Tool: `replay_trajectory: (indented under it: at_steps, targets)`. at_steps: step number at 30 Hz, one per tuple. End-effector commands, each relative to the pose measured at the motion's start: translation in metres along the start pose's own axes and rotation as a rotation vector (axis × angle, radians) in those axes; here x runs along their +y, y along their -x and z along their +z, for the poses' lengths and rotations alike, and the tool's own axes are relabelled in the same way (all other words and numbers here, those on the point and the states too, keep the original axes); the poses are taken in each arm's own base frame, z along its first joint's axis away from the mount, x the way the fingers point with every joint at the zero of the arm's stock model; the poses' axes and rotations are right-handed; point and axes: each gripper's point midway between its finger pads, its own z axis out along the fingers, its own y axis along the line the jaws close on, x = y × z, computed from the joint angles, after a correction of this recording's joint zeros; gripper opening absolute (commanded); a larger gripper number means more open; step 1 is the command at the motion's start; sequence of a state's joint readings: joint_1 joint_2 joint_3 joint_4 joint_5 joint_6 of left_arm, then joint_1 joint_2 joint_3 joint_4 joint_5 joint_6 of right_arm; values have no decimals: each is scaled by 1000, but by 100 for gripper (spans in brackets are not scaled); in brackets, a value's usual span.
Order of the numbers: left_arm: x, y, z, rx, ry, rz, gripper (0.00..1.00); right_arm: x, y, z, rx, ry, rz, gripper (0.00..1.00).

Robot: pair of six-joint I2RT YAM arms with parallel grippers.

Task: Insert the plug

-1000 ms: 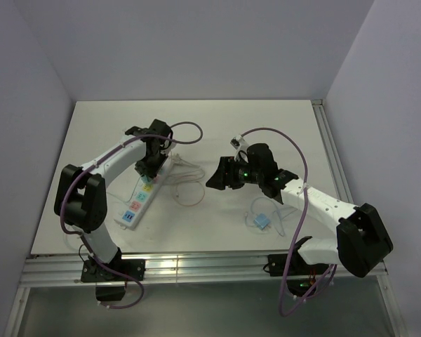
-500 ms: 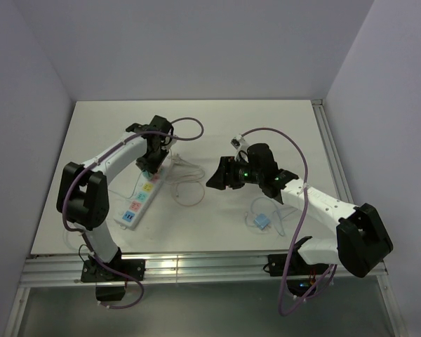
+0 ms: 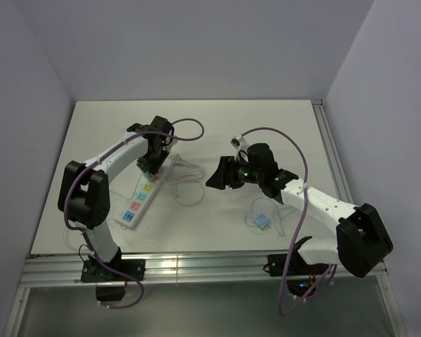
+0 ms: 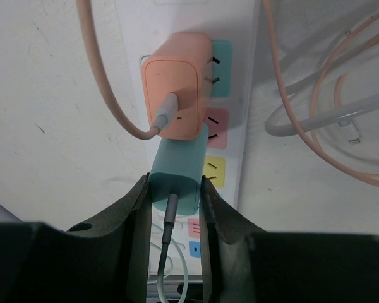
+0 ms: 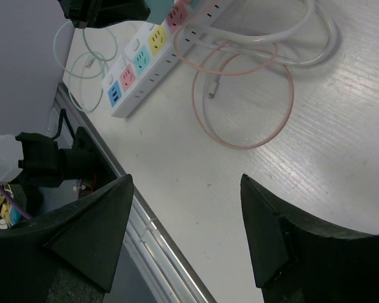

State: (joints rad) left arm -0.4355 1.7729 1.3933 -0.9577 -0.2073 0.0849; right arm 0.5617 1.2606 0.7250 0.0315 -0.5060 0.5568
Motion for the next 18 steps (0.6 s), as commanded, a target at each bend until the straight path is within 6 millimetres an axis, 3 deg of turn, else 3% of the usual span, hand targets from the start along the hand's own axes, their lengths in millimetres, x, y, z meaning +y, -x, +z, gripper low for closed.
replay_trajectory:
  at_steps: [1,12,18]
  targets:
    - [-3,0,5,7,-11,0,0,2,8,-2,-34,17,-15,75]
    - [-10,-10,13,43,-46,3,0,0,6,0,-25,15,-9,75]
    - [-9,-14,7,57,-41,-13,0,0,7,0,-29,14,-11,75]
